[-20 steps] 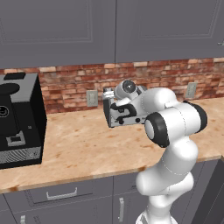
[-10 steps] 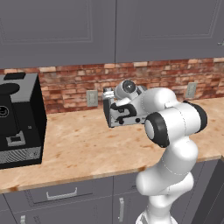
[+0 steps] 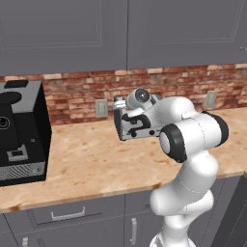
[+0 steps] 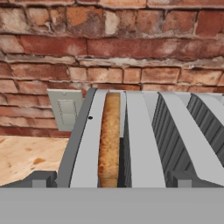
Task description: Start the toaster. Once the lever pops up, take the bread to the plate on the dining counter.
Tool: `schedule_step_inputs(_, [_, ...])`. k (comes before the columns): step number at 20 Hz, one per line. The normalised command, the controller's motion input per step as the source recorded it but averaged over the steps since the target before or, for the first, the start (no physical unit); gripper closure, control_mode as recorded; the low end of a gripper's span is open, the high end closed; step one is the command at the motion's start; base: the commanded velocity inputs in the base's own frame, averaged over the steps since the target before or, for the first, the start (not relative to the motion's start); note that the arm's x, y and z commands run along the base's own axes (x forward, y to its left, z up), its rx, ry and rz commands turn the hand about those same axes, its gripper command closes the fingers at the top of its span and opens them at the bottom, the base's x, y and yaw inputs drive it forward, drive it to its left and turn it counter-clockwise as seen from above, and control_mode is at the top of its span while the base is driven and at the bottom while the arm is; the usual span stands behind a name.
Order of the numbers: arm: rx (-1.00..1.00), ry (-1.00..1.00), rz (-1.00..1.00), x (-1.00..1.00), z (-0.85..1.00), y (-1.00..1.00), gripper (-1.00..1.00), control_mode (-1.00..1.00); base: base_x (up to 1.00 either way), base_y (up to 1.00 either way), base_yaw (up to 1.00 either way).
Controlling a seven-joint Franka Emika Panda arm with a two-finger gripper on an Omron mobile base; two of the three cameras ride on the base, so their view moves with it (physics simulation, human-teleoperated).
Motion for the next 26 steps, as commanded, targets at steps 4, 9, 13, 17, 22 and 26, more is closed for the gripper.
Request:
schedule_step_inputs(4, [0.00,0.00,0.00,0.00,0.00,0.00,-1.00,-1.00,0.00,0.00,0.00])
schedule_step_inputs(9, [0.00,0.00,0.00,0.00,0.00,0.00,-1.00,-1.00,0.00,0.00,0.00])
schedule_step_inputs(13, [0.00,0.00,0.00,0.00,0.00,0.00,-1.00,-1.00,0.00,0.00,0.00])
schedule_step_inputs(17, [0.00,0.00,0.00,0.00,0.00,0.00,-1.00,-1.00,0.00,0.00,0.00])
schedule_step_inputs(22, [0.00,0.00,0.00,0.00,0.00,0.00,-1.00,-1.00,0.00,0.00,0.00])
schedule_step_inputs(26, [0.00,0.00,0.00,0.00,0.00,0.00,-1.00,-1.00,0.00,0.00,0.00])
